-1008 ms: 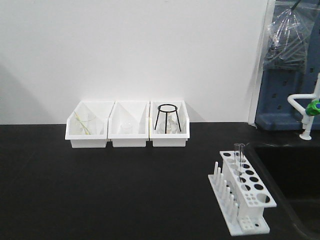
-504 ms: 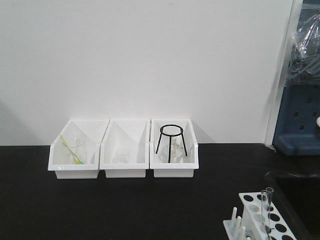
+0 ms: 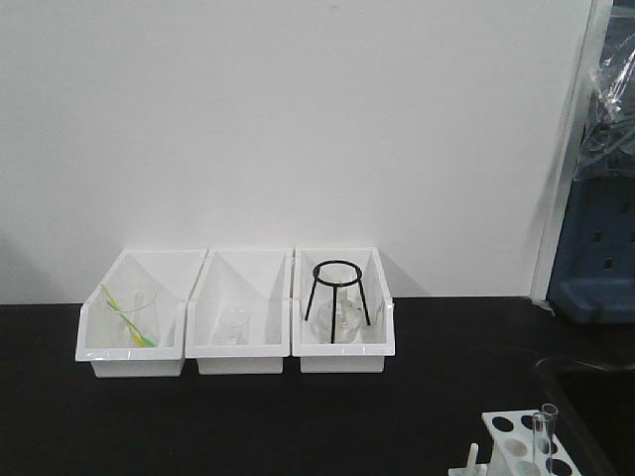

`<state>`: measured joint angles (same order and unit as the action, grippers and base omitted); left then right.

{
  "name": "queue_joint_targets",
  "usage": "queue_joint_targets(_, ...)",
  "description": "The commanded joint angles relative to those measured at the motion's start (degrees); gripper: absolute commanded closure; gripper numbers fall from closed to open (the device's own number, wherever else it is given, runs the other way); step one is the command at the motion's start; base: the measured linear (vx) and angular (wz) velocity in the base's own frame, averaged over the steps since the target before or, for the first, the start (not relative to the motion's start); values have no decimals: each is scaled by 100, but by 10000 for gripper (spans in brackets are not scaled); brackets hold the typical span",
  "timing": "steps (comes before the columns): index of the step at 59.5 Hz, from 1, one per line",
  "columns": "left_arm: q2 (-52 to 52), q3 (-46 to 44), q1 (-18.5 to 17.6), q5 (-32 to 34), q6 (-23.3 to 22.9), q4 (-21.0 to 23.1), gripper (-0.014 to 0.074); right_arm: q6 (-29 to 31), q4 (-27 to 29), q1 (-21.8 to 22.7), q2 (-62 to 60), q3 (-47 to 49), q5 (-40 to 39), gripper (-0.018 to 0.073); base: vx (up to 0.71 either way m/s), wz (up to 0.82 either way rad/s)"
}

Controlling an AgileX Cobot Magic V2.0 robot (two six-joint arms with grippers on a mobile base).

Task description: Flip and reinsert test tube from rack

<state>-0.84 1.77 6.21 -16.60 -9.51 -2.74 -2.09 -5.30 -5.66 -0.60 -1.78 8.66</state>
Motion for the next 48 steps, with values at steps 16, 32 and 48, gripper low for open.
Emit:
queue_joint_targets(16, -17, 11, -22, 503, -1, 21, 603, -197, 211, -20, -59, 313, -1753, 571, 1, -1)
queue_joint_targets(32, -17, 11, -22, 503, -1, 21, 603, 614, 370, -21, 1921, 2898, -2055, 571, 0, 1)
queue_joint_targets(48, -17, 11, -22, 503, -1, 21, 603, 512, 530, -21, 4402, 4043, -2185, 571, 0, -1)
